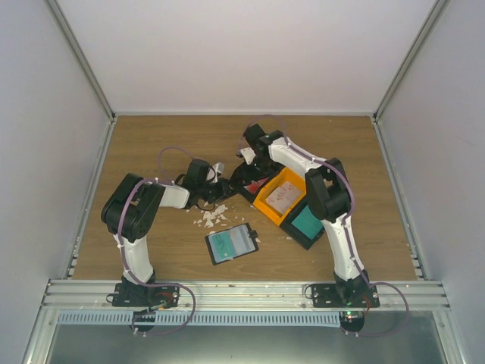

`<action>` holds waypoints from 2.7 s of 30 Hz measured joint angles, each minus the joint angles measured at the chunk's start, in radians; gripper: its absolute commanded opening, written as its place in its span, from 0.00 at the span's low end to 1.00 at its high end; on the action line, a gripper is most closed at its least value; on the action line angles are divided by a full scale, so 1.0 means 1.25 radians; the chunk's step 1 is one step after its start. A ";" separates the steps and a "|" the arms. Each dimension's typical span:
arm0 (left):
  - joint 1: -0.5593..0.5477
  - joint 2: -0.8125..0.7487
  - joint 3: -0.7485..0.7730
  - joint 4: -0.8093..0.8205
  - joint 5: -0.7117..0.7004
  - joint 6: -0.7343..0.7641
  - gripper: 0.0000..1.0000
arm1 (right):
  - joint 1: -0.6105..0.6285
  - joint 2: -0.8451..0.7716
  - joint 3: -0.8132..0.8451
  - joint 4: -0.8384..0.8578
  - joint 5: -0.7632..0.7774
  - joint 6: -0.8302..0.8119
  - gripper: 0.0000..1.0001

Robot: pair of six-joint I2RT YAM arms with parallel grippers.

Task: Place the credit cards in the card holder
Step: Pick up the credit card from the storage box.

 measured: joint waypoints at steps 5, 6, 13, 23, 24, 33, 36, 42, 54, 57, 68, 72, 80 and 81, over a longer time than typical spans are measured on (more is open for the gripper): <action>0.000 0.000 0.000 0.001 0.000 0.000 0.29 | 0.005 0.000 0.000 -0.001 0.065 0.004 0.63; 0.000 0.000 0.000 0.001 0.000 0.000 0.29 | 0.006 0.000 0.000 0.000 0.072 0.006 0.63; 0.000 0.009 0.008 0.004 0.002 0.000 0.29 | 0.006 0.007 0.000 0.001 0.081 0.008 0.58; 0.000 0.013 0.012 0.004 0.013 0.000 0.29 | -0.011 0.010 0.006 -0.004 -0.008 0.002 0.51; 0.000 0.014 0.012 0.004 0.016 0.000 0.28 | -0.012 0.010 0.010 -0.005 -0.012 0.002 0.51; 0.000 0.016 0.013 0.004 0.022 0.000 0.28 | -0.015 -0.007 0.018 -0.011 -0.022 0.017 0.40; 0.000 0.016 0.013 0.004 0.022 0.000 0.28 | -0.015 -0.027 0.004 -0.006 -0.031 0.017 0.40; 0.000 0.018 0.014 0.007 0.021 -0.001 0.28 | -0.001 -0.068 -0.042 -0.002 -0.092 0.017 0.40; 0.000 0.018 0.014 0.007 0.020 -0.001 0.28 | 0.011 -0.075 -0.076 0.002 -0.122 0.016 0.51; 0.000 0.018 0.014 0.007 0.017 -0.001 0.28 | 0.014 -0.075 -0.076 0.004 -0.115 0.015 0.54; 0.007 -0.009 -0.010 0.006 -0.029 -0.014 0.24 | 0.046 -0.070 -0.065 0.001 -0.044 -0.007 0.48; 0.016 -0.013 -0.020 -0.007 -0.051 -0.015 0.23 | 0.052 -0.067 -0.065 0.001 -0.031 -0.018 0.47; 0.023 -0.013 -0.027 -0.013 -0.062 -0.016 0.23 | 0.059 -0.067 -0.065 -0.002 -0.031 -0.019 0.43; 0.023 -0.013 -0.027 -0.013 -0.062 -0.016 0.23 | 0.059 -0.067 -0.065 -0.002 -0.031 -0.019 0.43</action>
